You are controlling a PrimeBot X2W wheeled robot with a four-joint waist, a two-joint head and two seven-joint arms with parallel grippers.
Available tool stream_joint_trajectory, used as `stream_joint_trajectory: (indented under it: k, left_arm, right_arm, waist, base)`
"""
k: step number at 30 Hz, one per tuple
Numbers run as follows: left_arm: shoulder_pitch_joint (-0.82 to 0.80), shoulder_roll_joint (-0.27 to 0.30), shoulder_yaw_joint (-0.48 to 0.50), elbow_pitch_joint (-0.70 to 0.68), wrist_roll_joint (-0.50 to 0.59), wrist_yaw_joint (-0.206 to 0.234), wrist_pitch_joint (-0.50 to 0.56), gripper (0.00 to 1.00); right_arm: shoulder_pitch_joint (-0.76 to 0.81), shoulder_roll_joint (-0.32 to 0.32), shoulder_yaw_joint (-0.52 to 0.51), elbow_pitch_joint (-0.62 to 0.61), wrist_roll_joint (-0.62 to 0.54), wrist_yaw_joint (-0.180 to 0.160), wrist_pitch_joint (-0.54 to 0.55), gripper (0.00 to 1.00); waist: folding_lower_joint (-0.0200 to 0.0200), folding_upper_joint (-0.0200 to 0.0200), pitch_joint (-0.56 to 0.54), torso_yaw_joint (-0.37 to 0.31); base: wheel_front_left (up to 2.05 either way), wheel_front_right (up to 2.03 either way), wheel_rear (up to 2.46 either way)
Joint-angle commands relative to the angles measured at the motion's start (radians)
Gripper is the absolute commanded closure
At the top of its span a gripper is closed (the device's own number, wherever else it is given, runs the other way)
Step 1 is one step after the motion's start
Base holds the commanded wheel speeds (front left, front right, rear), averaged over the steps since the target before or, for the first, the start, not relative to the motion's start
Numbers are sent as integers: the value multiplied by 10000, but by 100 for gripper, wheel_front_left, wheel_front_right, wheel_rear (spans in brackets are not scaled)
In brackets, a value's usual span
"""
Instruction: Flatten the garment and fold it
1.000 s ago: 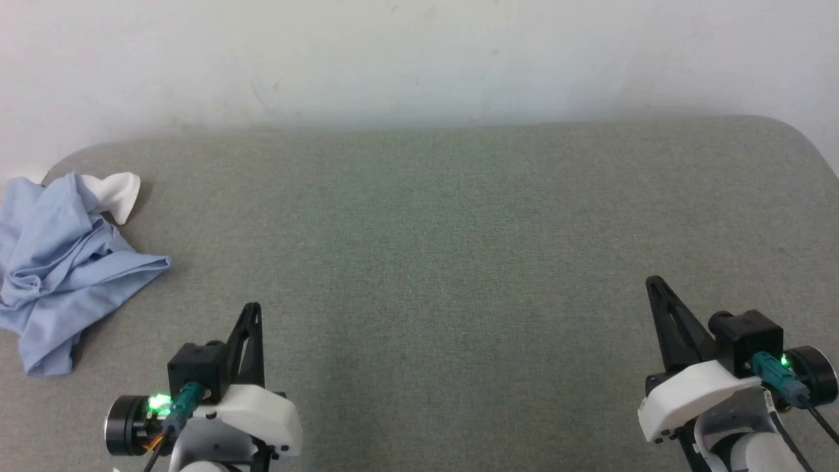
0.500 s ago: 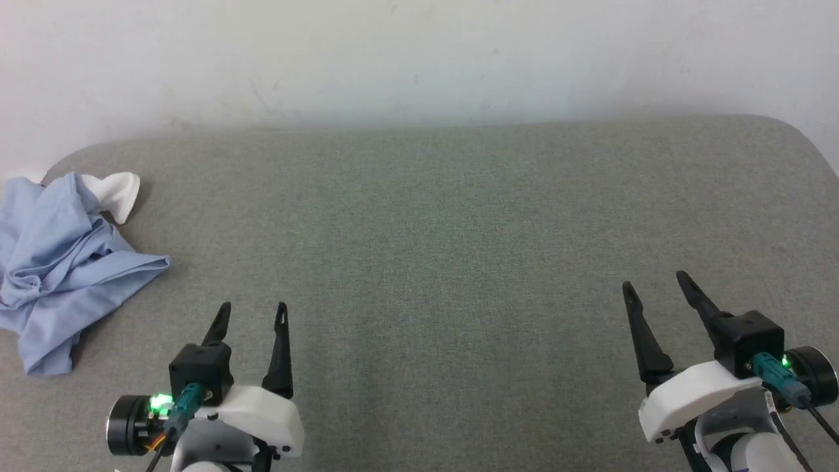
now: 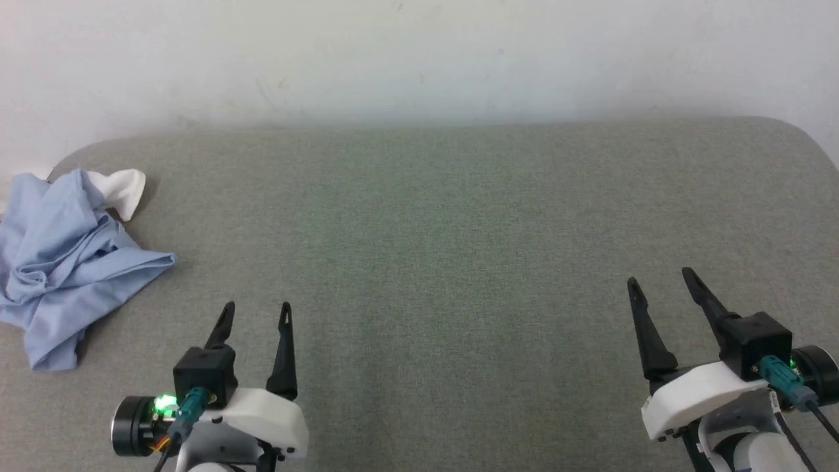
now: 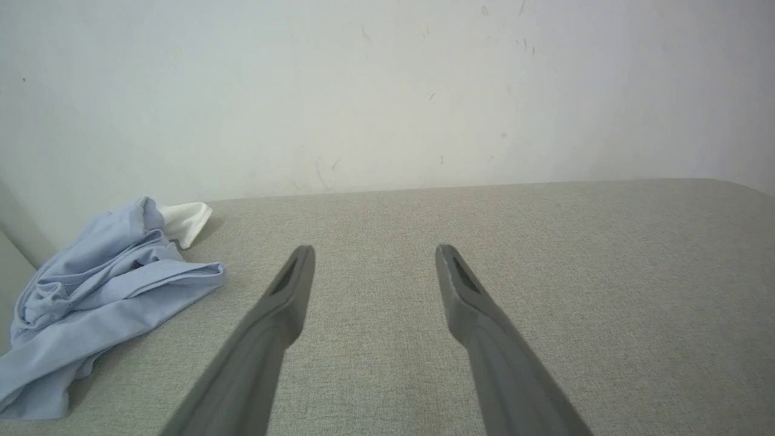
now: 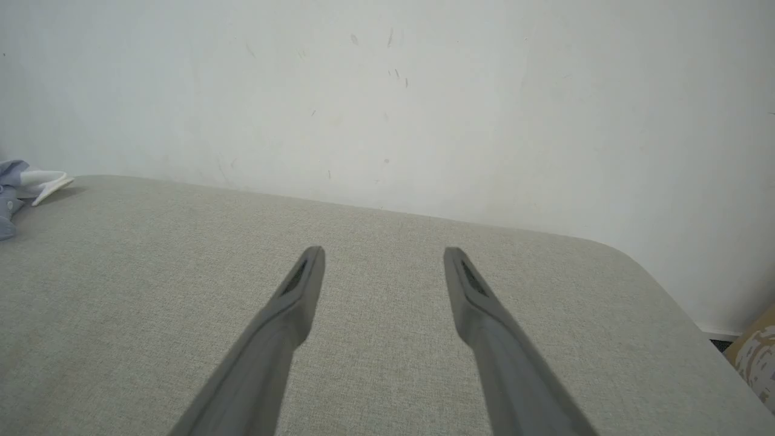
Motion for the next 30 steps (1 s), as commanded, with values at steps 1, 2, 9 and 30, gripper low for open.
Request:
stream_joint_trajectory:
  k: [1, 2, 9, 30]
  left_arm:
    - [80, -1, -22, 29, -101, 131, -102, 0]
    - [86, -1, -28, 29, -105, 141, -123, 0]
    - [154, -2, -42, 32, -124, 214, -270, 0]
    - [364, -3, -112, -16, -116, 374, -709, 0]
  right_arm:
    - [109, 8, -5, -47, 15, -4, -94, 0]
    - [121, 8, -2, -55, 8, -4, -115, 0]
    - [198, 10, 23, -65, -28, -5, -261, 0]
    - [358, 18, 93, 4, -10, -9, -700, 0]
  waist:
    - [0, -1, -5, 34]
    - [0, -1, -8, 60]
    - [0, -1, -39, 308]
    - [0, -1, -93, 1461]
  base:
    - [0, 0, 0]
    - [0, 0, 0]
    - [0, 0, 0]
    - [0, 0, 0]
